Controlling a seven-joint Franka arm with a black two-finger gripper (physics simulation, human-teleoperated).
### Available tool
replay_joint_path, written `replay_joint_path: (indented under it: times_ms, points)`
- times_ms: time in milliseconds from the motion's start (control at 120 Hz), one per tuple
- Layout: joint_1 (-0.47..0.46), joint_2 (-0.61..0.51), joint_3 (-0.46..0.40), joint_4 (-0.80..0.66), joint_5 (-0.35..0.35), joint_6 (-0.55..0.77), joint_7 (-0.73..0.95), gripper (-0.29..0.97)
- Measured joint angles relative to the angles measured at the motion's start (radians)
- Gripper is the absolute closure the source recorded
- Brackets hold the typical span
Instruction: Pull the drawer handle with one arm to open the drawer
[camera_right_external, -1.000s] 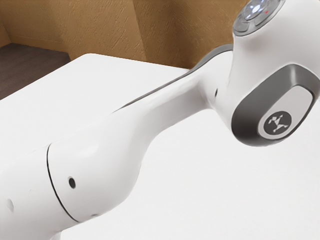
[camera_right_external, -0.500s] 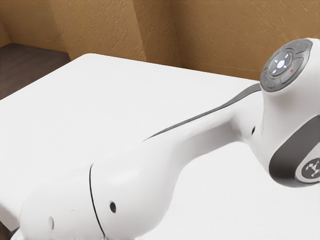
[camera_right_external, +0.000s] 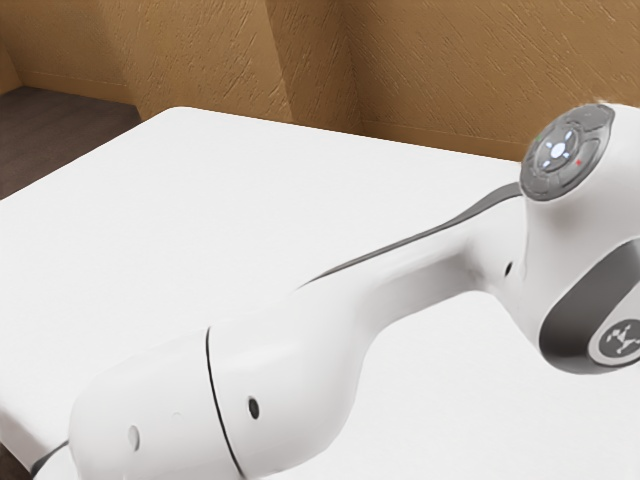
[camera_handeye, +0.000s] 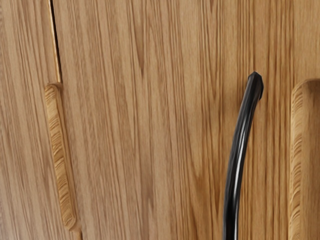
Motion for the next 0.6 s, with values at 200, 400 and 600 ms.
replay_joint_path:
  times_ms: [200, 400, 600]
  points:
    - [-0.001, 0.010, -0.001, -0.003, 0.000, 0.007, 0.004, 0.01]
    - [-0.002, 0.010, 0.000, -0.013, 0.000, 0.007, 0.006, 0.01]
    - [0.001, 0.008, 0.003, -0.017, 0.003, 0.001, 0.008, 0.01]
